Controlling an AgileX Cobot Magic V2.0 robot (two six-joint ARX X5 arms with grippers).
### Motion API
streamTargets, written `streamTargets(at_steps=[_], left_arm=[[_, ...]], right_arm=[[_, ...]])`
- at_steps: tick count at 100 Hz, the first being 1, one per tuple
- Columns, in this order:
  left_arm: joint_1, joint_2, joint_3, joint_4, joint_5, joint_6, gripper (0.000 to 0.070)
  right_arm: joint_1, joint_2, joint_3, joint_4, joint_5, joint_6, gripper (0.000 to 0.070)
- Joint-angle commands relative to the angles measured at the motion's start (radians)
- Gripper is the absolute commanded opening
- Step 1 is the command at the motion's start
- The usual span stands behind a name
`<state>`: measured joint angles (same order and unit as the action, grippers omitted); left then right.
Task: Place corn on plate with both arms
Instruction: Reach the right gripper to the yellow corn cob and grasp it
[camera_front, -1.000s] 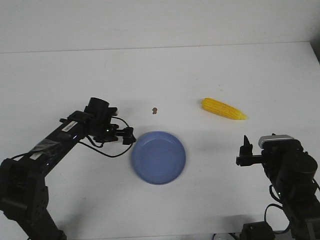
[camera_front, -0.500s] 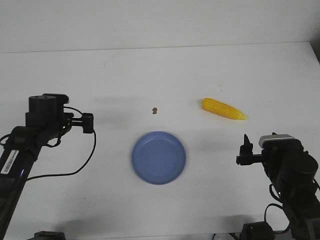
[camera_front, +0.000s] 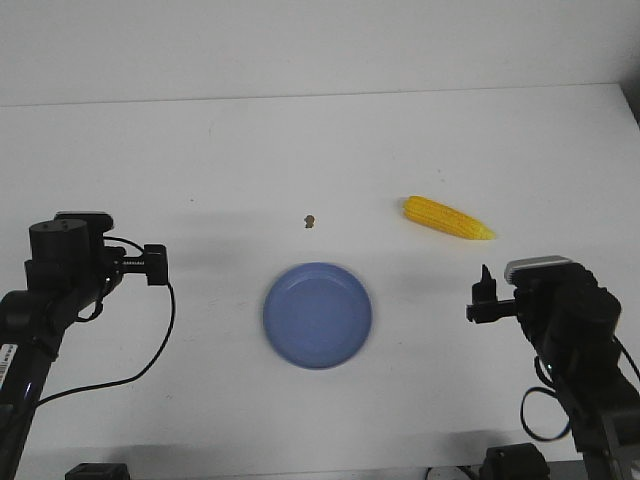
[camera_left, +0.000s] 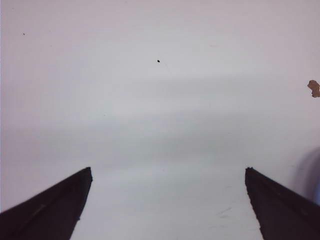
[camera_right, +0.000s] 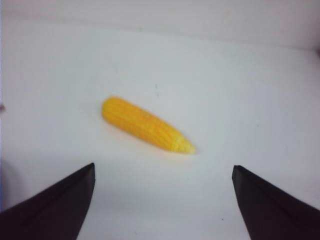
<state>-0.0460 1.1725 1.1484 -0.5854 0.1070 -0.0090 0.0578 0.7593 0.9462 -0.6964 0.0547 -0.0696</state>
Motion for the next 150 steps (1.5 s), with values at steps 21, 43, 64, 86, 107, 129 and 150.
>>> streamTargets(at_steps=[21, 43, 64, 86, 107, 129, 150], left_arm=[[0.0, 0.012, 0.01, 0.004, -0.002, 0.007, 0.0627], [0.0, 0.012, 0.01, 0.004, -0.002, 0.005, 0.0627], [0.0, 0.012, 0.01, 0.006, -0.002, 0.005, 0.0627], [0.0, 0.012, 0.01, 0.012, -0.001, 0.005, 0.0627], [0.0, 0.012, 0.01, 0.011, 0.007, -0.002, 0.0627], [0.0, 0.012, 0.01, 0.011, 0.008, -0.002, 0.0627], [0.0, 0.012, 0.01, 0.011, 0.008, -0.002, 0.0626]], right_arm=[[0.0, 0.36, 0.119, -0.014, -0.122, -0.166, 0.0627], [0.0, 0.647, 0.34, -0.056, -0.121, -0.237, 0.0638], [0.0, 0.878, 0.571, -0.161, -0.143, -0.35, 0.07], [0.002, 0.989, 0.638, -0.172, -0.185, -0.476, 0.07], [-0.029, 1.057, 0.638, -0.183, -0.152, -0.523, 0.07], [-0.062, 1.102, 0.638, -0.157, -0.154, -0.534, 0.07], [-0.078, 1.144, 0.638, -0.13, -0.168, -0.534, 0.07]])
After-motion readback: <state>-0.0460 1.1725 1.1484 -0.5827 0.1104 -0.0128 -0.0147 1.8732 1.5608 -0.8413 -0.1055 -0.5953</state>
